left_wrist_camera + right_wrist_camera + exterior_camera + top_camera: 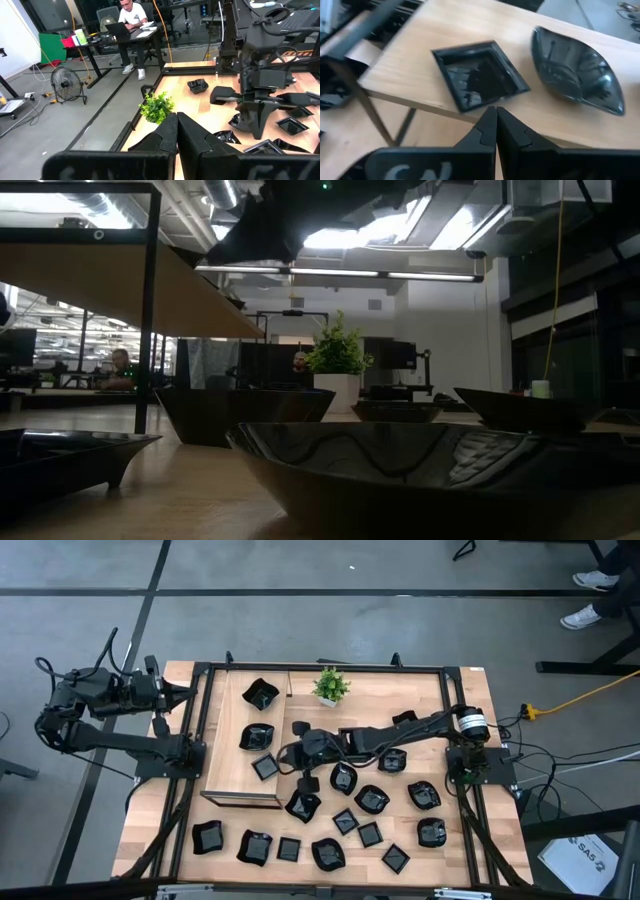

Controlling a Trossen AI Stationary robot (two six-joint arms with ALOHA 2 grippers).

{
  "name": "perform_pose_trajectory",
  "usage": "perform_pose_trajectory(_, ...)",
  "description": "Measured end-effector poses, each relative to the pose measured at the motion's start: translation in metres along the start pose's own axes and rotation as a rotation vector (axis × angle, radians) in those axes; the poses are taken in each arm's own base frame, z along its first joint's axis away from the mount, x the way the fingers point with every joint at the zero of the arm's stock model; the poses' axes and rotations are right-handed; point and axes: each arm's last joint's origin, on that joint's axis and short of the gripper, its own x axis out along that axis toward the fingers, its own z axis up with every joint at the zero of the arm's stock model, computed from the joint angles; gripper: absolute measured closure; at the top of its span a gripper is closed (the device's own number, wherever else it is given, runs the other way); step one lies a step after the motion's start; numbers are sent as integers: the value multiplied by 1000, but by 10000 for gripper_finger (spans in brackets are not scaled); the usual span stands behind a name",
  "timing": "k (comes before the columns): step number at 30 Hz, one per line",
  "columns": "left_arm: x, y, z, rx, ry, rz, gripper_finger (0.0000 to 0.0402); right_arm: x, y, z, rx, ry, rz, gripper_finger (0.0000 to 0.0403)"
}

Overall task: Pick & Place Mini shaped plates
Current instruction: Put the black square shape bowl on top of the shelf, then stack the black distorted square plate on top of the black distorted square plate on the shelf

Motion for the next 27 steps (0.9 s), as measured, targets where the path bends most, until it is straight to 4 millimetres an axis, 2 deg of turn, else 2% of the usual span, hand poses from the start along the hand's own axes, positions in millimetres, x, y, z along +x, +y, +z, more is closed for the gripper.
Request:
perform_pose_trajectory(7, 0, 0, 0, 0, 0, 0, 398, 17, 6, -9, 3, -34, 32, 400)
perform_pose_trajectory(22, 0, 0, 0, 0, 0, 0, 398, 17, 9, 1, -5, -108, 71, 399)
perform_pose_trajectory(27, 0, 0, 0, 0, 0, 0, 398, 17, 10, -1, -7, -84, 80, 399)
